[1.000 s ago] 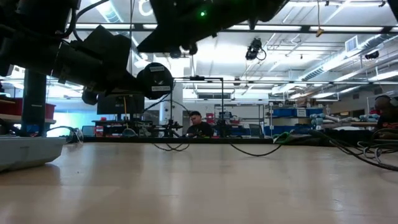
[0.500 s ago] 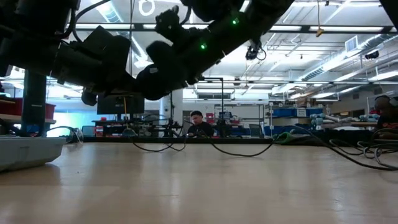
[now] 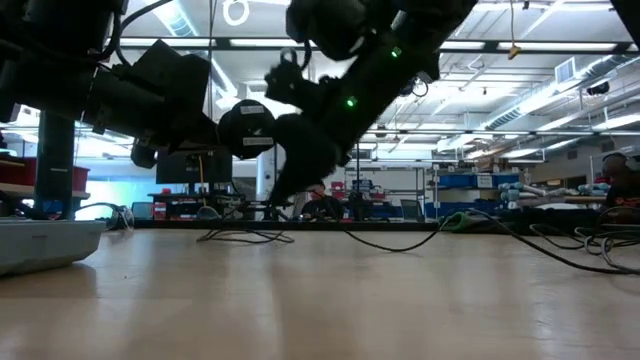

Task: Coil cords
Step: Coil the black wire onto the spool

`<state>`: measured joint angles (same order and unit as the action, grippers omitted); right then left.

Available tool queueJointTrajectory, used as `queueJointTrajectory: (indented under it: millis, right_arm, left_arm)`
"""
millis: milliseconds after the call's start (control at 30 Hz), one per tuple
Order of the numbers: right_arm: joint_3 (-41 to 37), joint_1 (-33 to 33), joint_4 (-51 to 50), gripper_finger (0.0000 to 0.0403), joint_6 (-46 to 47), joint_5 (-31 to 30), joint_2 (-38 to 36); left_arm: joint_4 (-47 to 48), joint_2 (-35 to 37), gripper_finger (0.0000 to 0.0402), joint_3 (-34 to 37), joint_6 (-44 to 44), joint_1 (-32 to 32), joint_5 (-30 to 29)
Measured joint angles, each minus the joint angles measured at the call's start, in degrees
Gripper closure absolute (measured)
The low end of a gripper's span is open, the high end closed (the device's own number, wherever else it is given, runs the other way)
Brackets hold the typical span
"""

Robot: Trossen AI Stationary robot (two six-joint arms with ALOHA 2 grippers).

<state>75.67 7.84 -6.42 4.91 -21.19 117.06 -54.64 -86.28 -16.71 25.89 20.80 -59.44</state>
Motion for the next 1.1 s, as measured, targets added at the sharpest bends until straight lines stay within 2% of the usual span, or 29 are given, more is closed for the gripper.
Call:
queueJointTrajectory:
  millis: [267,367,567,733,867,1100]
  right_arm:
    - [-9.75,0.03,0.96,0.0371,5.61,-0.07,-4.94]
    - [-15.22,0.04,5.72,0.0371,7.40,-0.07,-8.56]
    - [-29.21,0.04,26.15,0.0371,8.43,-0.15,-15.99]
    - [-38.19,0.02,49.53,0.0370,7.94,0.18,-14.82]
    - [-37.64,0.02,58.00,0.0365,1.05,2.67,-10.13]
    - [-28.46,-0.78,58.24,0.0343,-9.63,2.85,-0.77]
  left_arm:
    - [0.10,0.00,0.0402,0.04,-0.24,0.37,-0.71]
    - [-0.01,0.00,0.0402,0.04,-0.26,0.37,-0.70]
    - [-0.80,0.00,0.0401,0.04,-0.33,0.37,-0.66]
    - [-1.33,0.00,0.0401,0.04,-0.35,0.37,-0.62]
    - [-1.69,0.00,0.0401,0.02,-0.37,0.37,-0.45]
    - [-2.85,0.00,0.0401,0.02,-1.73,0.37,0.65]
